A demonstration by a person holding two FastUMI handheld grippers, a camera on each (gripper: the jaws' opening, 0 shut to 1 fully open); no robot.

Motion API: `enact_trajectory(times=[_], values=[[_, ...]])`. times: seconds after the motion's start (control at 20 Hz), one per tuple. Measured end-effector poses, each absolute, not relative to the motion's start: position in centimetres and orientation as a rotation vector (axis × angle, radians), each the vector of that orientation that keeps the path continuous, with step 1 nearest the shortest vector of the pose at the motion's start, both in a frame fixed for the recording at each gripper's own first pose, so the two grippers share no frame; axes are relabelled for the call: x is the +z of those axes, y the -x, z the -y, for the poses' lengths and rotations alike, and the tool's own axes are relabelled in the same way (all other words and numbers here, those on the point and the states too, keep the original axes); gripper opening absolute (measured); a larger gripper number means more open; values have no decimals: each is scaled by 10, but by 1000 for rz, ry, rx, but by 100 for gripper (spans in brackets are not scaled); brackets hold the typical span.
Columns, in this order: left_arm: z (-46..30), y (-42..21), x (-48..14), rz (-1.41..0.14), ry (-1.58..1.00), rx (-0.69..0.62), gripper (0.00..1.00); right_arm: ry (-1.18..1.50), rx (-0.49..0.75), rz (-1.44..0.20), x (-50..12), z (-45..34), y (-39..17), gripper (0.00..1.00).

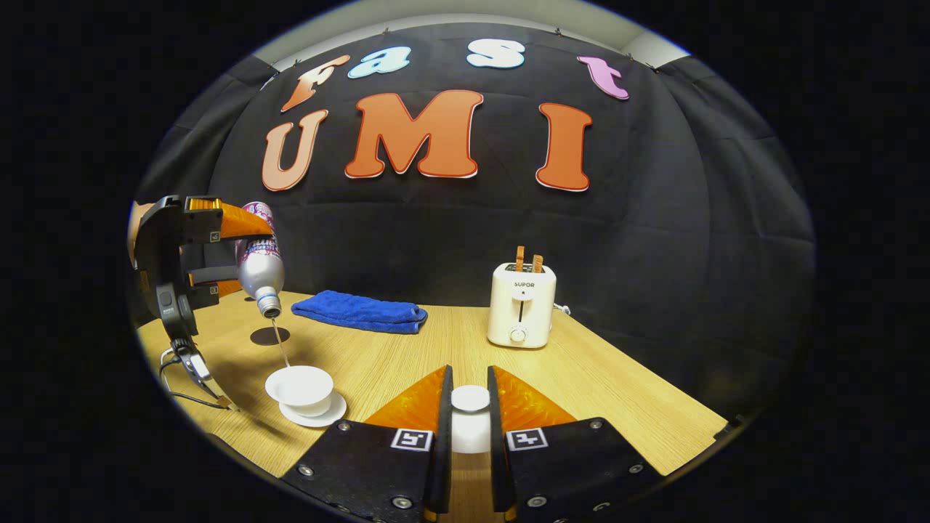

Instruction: Open the teacup lid with one hand, grasp the water bottle and pour water into the teacup with the other hand; after pouring, place the water bottle on the coaster and then close the teacup lid.

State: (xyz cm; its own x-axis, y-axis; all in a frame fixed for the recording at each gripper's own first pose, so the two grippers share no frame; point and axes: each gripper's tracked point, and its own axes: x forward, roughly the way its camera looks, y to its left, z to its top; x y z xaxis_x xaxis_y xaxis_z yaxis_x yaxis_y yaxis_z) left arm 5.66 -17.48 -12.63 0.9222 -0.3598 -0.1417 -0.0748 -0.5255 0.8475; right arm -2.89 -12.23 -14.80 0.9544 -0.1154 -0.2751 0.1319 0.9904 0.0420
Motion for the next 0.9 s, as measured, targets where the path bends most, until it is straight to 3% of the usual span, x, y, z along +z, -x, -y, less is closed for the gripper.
enact_trajectory(times=[0.4,0.45,0.5,0.55,0.7,0.8,0.85,0.9], values=[[175,-53,-126,302,-1984,-383,80,-58,-111,-279,-146,121,28,23],[174,-53,-124,293,-1947,-384,83,-58,-106,-279,-145,121,28,23],[172,-52,-123,284,-1915,-378,80,-59,-104,-276,-144,120,28,23],[171,-52,-123,286,-1892,-377,83,-59,-99,-276,-143,119,28,23],[162,-50,-125,255,-1817,-370,79,-56,-88,-274,-140,118,28,23],[157,-50,-127,235,-1759,-367,79,-55,-80,-276,-136,108,23,23],[154,-48,-126,224,-1726,-366,87,-56,-76,-275,-133,102,18,23],[150,-49,-127,206,-1687,-363,83,-58,-69,-275,-130,96,13,23]])
